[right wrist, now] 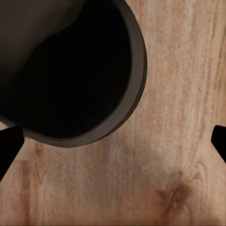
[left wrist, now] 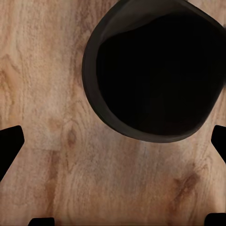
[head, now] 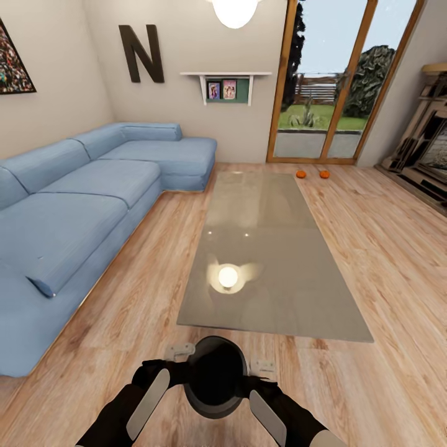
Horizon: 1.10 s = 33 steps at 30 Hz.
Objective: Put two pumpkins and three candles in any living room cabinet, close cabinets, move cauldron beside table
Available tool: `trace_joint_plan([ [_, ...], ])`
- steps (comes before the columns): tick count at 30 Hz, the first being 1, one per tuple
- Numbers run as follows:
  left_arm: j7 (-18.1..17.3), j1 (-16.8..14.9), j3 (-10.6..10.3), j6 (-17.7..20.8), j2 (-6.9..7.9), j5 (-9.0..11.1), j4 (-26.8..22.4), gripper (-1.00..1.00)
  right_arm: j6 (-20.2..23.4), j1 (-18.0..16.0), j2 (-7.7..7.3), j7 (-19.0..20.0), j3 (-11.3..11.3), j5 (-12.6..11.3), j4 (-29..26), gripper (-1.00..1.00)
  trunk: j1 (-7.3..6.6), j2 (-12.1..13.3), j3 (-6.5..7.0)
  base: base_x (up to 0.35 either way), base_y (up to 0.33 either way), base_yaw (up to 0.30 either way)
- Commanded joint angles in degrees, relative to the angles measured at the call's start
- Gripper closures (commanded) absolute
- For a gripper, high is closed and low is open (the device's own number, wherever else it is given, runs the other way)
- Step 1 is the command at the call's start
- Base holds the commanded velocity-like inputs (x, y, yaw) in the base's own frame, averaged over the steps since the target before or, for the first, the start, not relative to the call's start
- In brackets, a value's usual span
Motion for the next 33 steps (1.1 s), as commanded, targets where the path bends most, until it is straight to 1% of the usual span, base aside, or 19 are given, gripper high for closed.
trace_joint_plan([
  [1, 0.58, -0.03, -0.08, 0.09, 0.02, 0.60, -0.07, -1.00, 0.14, -0.04, -0.04, -0.47, 0.29, -0.40, -0.09, -1.00, -0.23, 0.39, 0.14, -0.013, 0.000, 0.000],
  [11, 0.59, -0.03, -0.08, 0.09, 0.02, 0.60, -0.07, -1.00, 0.14, 0.00, -0.04, -0.47, 0.26, -0.40, -0.07, -1.00, -2.43, 4.40, 1.93, -0.002, 0.000, 0.000],
  [15, 0.59, -0.03, -0.10, 0.11, 0.02, 0.63, -0.07, -1.00, 0.14, -0.03, -0.04, -0.47, -0.37, -0.40, -0.01, -1.00, -3.31, 6.01, 2.65, 0.000, 0.000, 0.000],
  [21, 0.59, -0.05, -0.10, 0.17, 0.02, 0.72, -0.05, -1.00, 0.14, 0.00, -0.04, -0.46, -0.58, -0.40, 0.15, -1.00, -4.63, 8.41, 3.73, 0.000, 0.000, 0.000],
  [28, 0.59, -0.70, -0.10, 0.28, 0.02, 0.89, 0.52, -1.00, 0.25, 0.00, -0.08, -0.40, -0.59, -0.40, 0.20, -1.00, -6.16, 11.22, 4.98, 0.000, 0.000, 0.000],
  [30, 0.59, -0.88, -0.10, 0.93, 0.02, 0.90, 0.64, -1.00, 0.33, 0.00, -0.11, -0.44, -0.59, -0.40, 0.25, -1.00, -6.60, 12.02, 5.34, 0.000, 0.000, 0.000],
  [33, 0.54, -0.97, -0.03, 3.60, 0.13, 0.75, 0.71, -1.00, 0.63, 0.00, -0.14, -0.46, -0.65, -0.40, 0.27, -1.00, -7.26, 13.23, 5.88, 0.000, 0.000, 0.000],
])
